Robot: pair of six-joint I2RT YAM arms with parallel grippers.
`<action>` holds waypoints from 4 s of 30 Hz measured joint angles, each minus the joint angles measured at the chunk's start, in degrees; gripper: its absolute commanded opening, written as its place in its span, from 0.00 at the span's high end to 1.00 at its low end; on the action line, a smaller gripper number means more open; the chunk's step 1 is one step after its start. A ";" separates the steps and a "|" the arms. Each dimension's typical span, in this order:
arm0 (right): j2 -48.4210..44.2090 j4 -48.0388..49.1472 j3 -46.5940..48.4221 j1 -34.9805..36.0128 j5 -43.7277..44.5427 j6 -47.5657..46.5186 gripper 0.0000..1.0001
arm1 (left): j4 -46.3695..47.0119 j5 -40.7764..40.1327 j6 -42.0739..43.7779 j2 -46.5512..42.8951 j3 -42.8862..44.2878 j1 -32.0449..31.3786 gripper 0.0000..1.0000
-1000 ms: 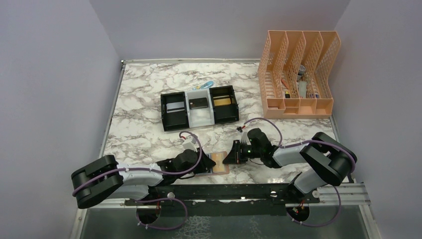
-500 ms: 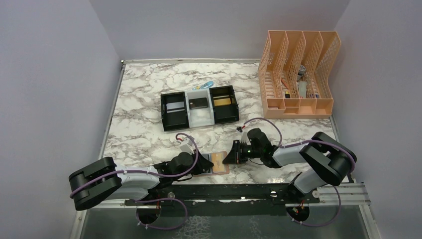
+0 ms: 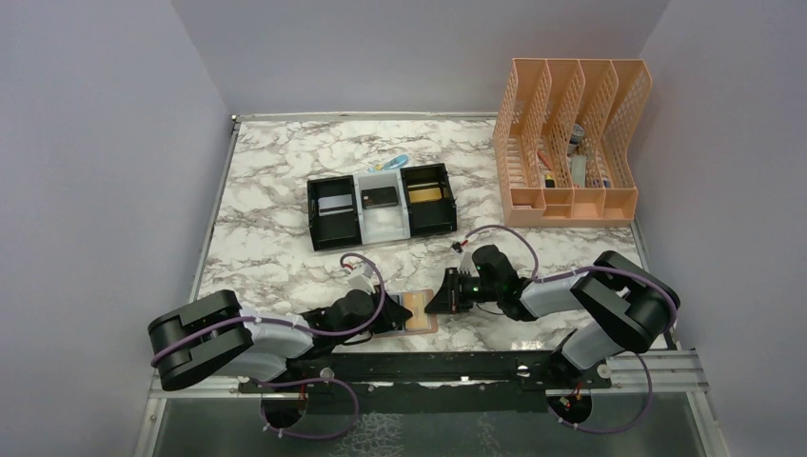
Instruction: Take the credit cards out of the card holder
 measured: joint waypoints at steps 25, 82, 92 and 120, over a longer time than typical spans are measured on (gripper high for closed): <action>0.72 0.94 0.04 -0.02 -0.33 0.02 0.87 | 0.09 0.02 -0.61 -4.70 -1.33 0.02 0.90; 0.42 -12.61 7.85 1.11 -8.44 -4.87 0.71 | 0.04 0.02 -0.44 -5.64 -2.99 0.00 0.92; 1.73 -14.29 9.46 1.14 -8.96 -5.46 0.71 | 0.04 0.02 -0.28 -5.46 -2.99 0.02 0.86; 3.28 -15.98 11.26 1.73 -6.67 -6.69 0.75 | -1.25 -0.46 0.68 -11.58 -4.31 0.02 1.00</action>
